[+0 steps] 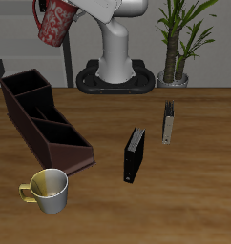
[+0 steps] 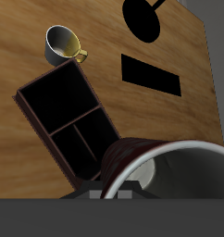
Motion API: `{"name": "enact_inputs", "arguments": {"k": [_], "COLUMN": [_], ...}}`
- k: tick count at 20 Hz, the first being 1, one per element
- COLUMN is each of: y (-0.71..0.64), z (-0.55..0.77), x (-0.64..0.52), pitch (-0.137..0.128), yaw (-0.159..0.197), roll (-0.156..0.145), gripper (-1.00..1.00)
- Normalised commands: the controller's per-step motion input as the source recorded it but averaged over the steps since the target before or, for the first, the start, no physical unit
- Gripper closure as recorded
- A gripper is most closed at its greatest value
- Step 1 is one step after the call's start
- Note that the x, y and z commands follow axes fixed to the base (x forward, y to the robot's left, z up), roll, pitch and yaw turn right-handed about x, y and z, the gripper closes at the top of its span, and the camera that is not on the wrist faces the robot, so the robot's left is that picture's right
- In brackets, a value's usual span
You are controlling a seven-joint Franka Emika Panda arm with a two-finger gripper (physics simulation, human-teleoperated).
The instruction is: Place the red mug into the right desk caddy's right compartment
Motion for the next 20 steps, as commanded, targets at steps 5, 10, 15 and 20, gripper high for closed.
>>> {"name": "enact_inputs", "arguments": {"k": [5, 10, 15, 20], "y": [-0.08, -0.27, -0.18, -0.11], "z": [0.02, 0.01, -0.08, -0.25], "x": [-0.24, -0.25, -0.11, 0.02], "pitch": [-0.023, -0.010, 0.011, 0.039], "yaw": [-0.011, -0.040, -0.040, -0.017], "roll": [-0.027, -0.058, -0.056, -0.007], "gripper": [1.00, 1.00, 1.00, 1.00]}}
